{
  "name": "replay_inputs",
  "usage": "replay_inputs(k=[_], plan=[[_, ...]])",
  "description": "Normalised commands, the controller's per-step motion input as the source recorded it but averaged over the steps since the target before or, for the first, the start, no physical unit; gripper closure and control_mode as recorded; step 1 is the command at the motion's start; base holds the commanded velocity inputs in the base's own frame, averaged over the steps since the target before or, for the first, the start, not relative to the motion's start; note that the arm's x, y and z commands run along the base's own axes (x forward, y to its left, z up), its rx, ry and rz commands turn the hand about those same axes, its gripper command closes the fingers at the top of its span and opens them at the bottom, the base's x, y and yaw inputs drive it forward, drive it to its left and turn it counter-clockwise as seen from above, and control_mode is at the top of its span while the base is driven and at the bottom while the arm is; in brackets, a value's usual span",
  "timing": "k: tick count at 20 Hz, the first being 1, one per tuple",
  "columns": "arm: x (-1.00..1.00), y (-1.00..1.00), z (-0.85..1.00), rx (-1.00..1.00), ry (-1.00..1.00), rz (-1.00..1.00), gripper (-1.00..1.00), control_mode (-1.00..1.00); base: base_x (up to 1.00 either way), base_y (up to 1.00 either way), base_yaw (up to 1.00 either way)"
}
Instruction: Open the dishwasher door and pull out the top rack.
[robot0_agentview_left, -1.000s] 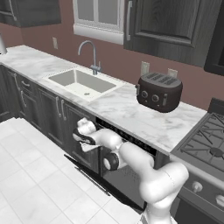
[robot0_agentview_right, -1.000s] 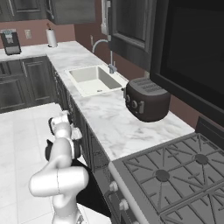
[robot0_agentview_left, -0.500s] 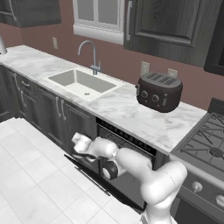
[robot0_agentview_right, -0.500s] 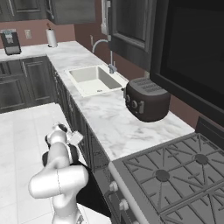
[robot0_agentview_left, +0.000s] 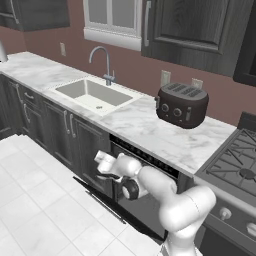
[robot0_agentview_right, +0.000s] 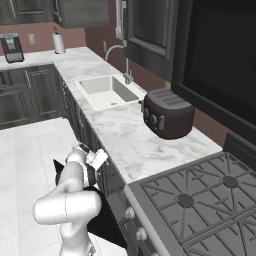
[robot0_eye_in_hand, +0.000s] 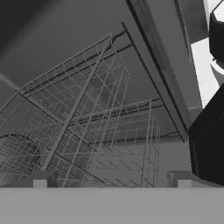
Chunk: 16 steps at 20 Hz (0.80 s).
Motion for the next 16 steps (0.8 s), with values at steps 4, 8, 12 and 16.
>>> replay_inputs(k=[4, 8, 12, 16], plan=[[0.41, -0.08, -0.62, 0.07, 0.55, 0.2, -1.0, -1.0, 0.0, 0.0, 0.0], [0.46, 0.03, -0.88, 0.0, 0.56, 0.11, -1.0, -1.0, 0.0, 0.0, 0.0], [0.52, 0.05, -0.64, 0.0, 0.64, 0.11, -1.0, -1.0, 0.0, 0.0, 0.0], [0.72, 0.0, -0.02, 0.0, 0.61, 0.14, -1.0, -1.0, 0.0, 0.0, 0.0]])
